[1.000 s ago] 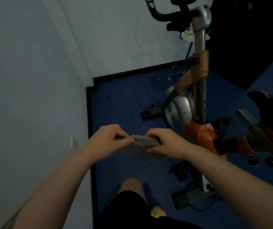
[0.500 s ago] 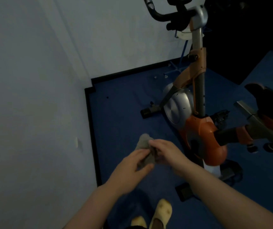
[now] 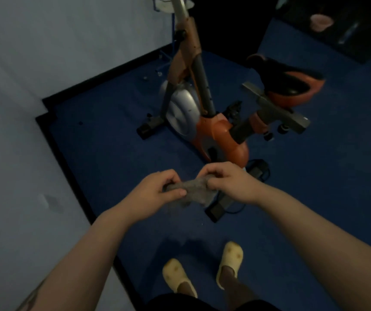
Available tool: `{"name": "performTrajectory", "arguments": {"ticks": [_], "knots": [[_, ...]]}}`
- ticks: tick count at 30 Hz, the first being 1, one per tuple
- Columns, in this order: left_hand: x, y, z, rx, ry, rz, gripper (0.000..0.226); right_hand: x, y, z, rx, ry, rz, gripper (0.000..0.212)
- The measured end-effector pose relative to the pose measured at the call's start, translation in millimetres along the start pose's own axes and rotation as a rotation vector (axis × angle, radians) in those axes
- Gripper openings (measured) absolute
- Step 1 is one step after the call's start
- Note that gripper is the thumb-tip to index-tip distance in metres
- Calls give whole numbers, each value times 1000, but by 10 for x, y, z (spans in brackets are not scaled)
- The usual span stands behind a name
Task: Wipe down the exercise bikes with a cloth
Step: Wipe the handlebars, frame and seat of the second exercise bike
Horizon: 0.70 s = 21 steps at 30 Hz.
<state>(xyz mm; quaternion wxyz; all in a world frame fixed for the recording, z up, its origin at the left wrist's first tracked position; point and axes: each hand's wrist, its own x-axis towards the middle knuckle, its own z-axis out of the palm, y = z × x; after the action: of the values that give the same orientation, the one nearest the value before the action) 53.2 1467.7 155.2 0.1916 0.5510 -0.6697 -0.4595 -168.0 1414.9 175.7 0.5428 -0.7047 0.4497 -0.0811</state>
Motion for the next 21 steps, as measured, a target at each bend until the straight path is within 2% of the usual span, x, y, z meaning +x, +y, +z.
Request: {"name": "performTrajectory", "arguments": {"ticks": [2, 4, 6, 9, 13, 16, 19, 21], "knots": [[102, 196, 177, 84, -46, 31, 14, -203, 118, -160, -129, -58, 24, 17], [217, 377, 385, 165, -58, 80, 13, -387, 213, -264, -211, -84, 42, 26], [337, 542, 629, 211, -65, 113, 12, -564, 345, -346, -274, -35, 35, 25], [576, 750, 1018, 243, -92, 131, 12, -847, 667, -547, -460, 88, 32, 12], [888, 1052, 1601, 262, -102, 47, 16, -1364, 1231, -970, -647, 138, 171, 16], [1092, 1255, 2080, 173, -51, -39, 16, -1765, 1694, -1360, -690, 151, 253, 16], [1326, 1404, 2535, 145, -113, -95, 16, -2040, 2079, -1760, -690, 162, 288, 22], [1463, 1490, 2768, 133, -118, -129, 16, -2134, 2280, -2002, -690, 148, 308, 17]]}}
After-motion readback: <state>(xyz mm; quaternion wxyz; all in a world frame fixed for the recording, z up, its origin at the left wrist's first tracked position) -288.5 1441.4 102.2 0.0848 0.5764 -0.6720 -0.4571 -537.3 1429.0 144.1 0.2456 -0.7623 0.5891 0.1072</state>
